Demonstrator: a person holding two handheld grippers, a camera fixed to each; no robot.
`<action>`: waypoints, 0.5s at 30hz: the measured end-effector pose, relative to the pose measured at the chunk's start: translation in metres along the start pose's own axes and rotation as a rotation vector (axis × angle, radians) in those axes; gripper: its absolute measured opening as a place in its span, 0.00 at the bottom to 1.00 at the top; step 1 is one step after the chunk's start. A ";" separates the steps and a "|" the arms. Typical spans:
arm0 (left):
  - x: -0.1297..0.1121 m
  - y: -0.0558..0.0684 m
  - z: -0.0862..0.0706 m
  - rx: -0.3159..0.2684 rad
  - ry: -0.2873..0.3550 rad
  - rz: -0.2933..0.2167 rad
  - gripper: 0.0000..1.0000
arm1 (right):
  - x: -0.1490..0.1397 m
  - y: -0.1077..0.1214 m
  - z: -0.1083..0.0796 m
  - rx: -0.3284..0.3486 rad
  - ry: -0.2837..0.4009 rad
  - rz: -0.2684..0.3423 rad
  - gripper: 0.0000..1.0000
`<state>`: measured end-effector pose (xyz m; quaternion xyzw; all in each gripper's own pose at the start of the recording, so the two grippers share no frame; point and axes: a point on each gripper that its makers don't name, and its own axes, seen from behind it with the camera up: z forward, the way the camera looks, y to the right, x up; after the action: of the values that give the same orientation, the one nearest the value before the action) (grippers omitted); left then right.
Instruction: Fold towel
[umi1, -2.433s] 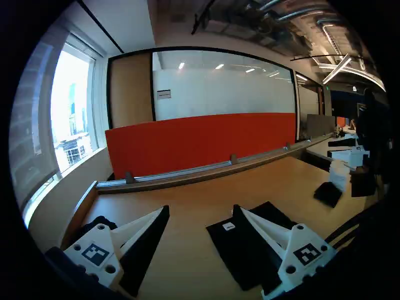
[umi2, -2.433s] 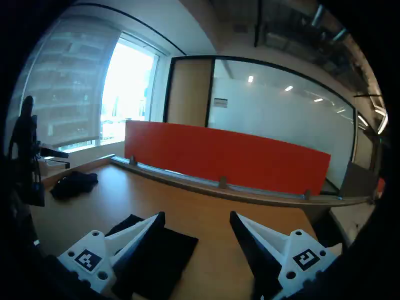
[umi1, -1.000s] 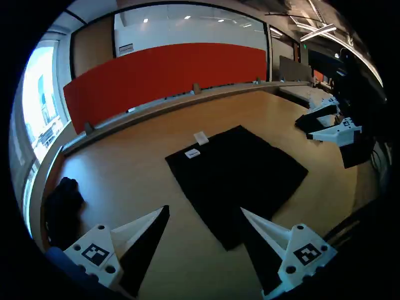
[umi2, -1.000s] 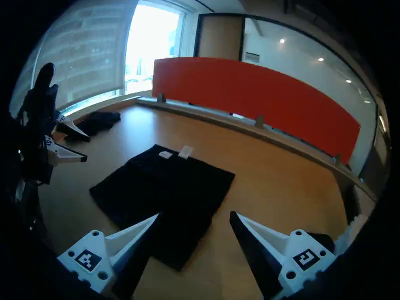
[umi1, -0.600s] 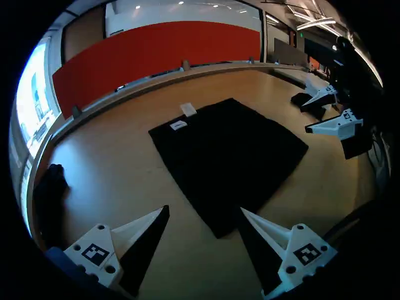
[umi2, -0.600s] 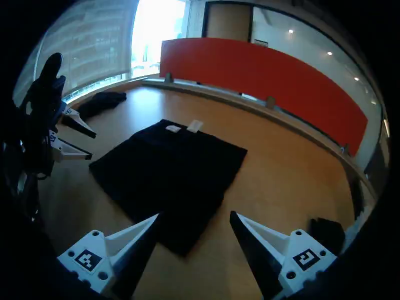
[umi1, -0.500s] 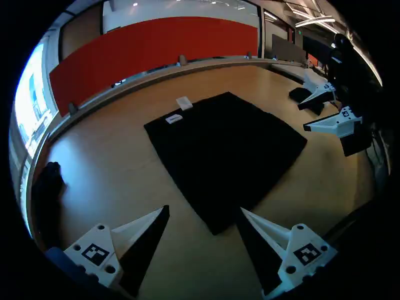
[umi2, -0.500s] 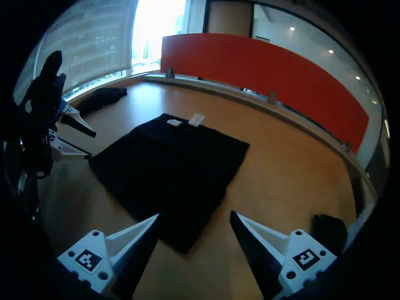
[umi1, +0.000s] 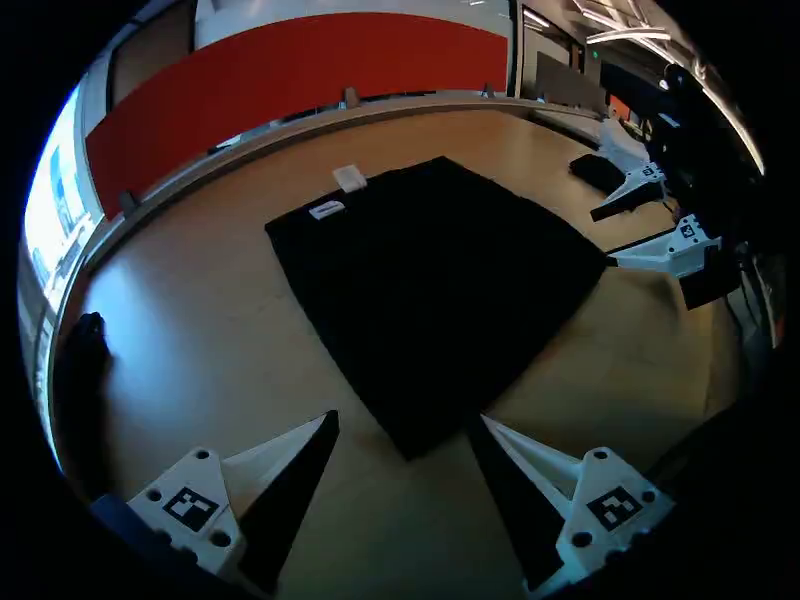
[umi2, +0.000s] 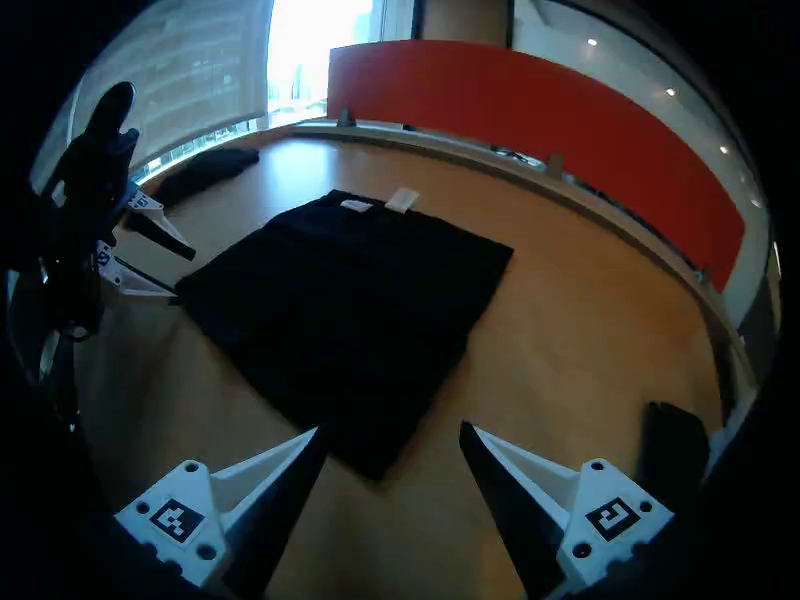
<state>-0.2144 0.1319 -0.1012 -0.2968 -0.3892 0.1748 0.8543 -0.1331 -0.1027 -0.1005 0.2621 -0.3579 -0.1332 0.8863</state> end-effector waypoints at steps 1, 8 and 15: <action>-0.001 0.001 0.001 -0.003 -0.005 -0.001 0.94 | -0.001 0.000 0.000 0.002 -0.003 0.000 1.00; -0.005 0.002 0.003 -0.010 -0.020 -0.009 0.94 | -0.008 -0.004 0.000 0.019 -0.022 -0.003 0.97; -0.006 0.003 0.003 -0.012 -0.024 -0.012 0.94 | -0.010 -0.003 0.002 0.015 -0.028 -0.006 0.97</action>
<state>-0.2206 0.1321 -0.1047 -0.2972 -0.4022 0.1708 0.8489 -0.1422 -0.1014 -0.1066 0.2682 -0.3705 -0.1370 0.8786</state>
